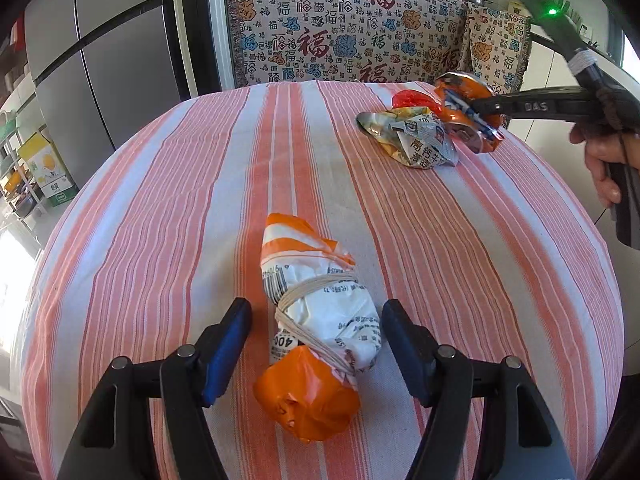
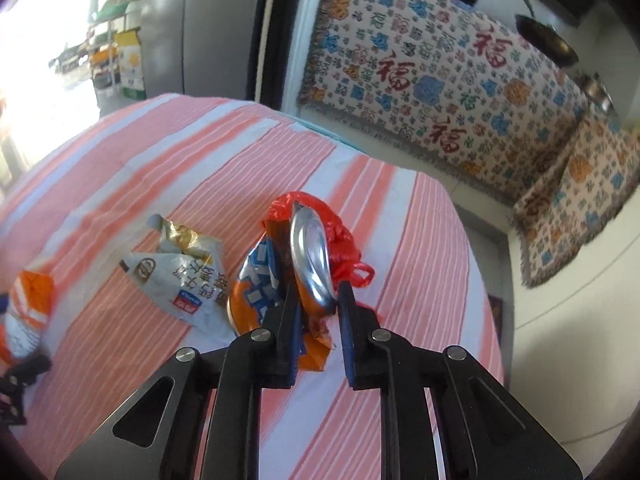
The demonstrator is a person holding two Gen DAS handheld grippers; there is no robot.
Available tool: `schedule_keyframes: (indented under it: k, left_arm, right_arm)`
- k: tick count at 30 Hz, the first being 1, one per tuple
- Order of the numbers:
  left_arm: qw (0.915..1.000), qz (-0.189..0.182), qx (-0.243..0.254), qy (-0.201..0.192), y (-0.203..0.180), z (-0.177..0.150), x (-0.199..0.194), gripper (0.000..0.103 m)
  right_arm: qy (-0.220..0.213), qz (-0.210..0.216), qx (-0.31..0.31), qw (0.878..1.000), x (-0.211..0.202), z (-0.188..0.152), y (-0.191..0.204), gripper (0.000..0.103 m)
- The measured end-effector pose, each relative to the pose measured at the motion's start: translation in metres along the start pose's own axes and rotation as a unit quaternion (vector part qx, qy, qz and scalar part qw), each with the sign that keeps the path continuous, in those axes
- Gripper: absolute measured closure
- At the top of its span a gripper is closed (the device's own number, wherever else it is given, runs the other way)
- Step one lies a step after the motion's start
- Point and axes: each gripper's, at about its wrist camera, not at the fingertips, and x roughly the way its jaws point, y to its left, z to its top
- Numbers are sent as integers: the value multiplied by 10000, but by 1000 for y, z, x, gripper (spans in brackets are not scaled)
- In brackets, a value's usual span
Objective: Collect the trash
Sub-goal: 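Hold the wrapped packet in the left tool while the right tool grasps the orange packet, then carry the wrapped packet and crushed orange can over the blue wastebasket and open both tools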
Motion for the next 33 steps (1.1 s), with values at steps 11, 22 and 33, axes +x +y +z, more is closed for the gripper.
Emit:
schedule_keyframes:
  k: [11, 22, 33]
  left_arm:
    - [9995, -291, -85, -39, 3, 0, -3, 34]
    - [9970, -775, 14, 73, 8, -29, -31, 34]
    - [9975, -695, -6, 109, 7, -18, -27, 34]
  right_arm:
    - [718, 1084, 1782, 9754, -99, -125, -12, 87]
    - [648, 851, 1471, 9833, -109, -174, 11, 71]
    - [518, 794, 1236, 9878, -118, -170, 13, 61]
